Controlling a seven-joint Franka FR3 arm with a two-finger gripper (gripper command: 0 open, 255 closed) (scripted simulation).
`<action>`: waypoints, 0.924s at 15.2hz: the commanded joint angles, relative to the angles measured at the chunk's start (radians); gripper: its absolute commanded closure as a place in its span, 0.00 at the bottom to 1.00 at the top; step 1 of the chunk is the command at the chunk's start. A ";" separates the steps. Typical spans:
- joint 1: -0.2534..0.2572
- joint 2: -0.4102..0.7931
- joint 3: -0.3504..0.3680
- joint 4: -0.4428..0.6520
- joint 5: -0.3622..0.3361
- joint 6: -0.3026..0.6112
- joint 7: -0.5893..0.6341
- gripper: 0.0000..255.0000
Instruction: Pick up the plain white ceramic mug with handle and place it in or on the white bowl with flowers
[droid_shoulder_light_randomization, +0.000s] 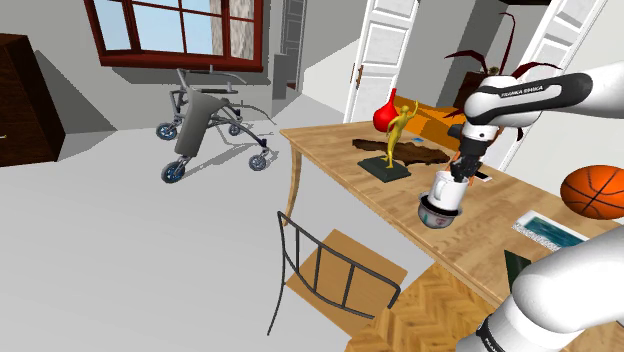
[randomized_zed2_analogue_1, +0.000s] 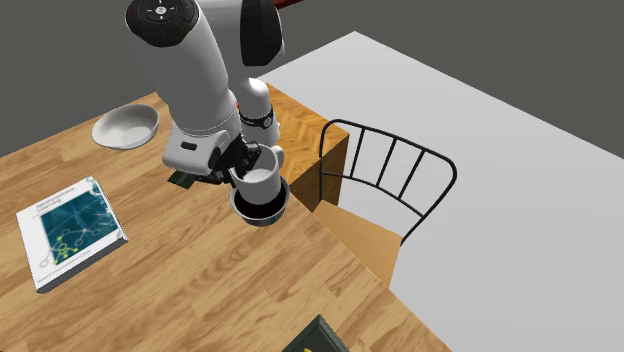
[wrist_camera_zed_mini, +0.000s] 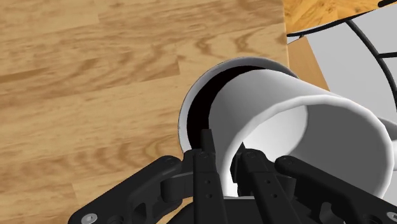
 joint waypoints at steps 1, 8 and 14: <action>0.000 0.003 -0.002 -0.006 0.000 0.010 0.000 1.00; 0.000 0.003 -0.002 -0.006 0.000 0.010 0.000 0.00; 0.002 -0.002 0.003 0.024 0.002 -0.025 0.000 0.00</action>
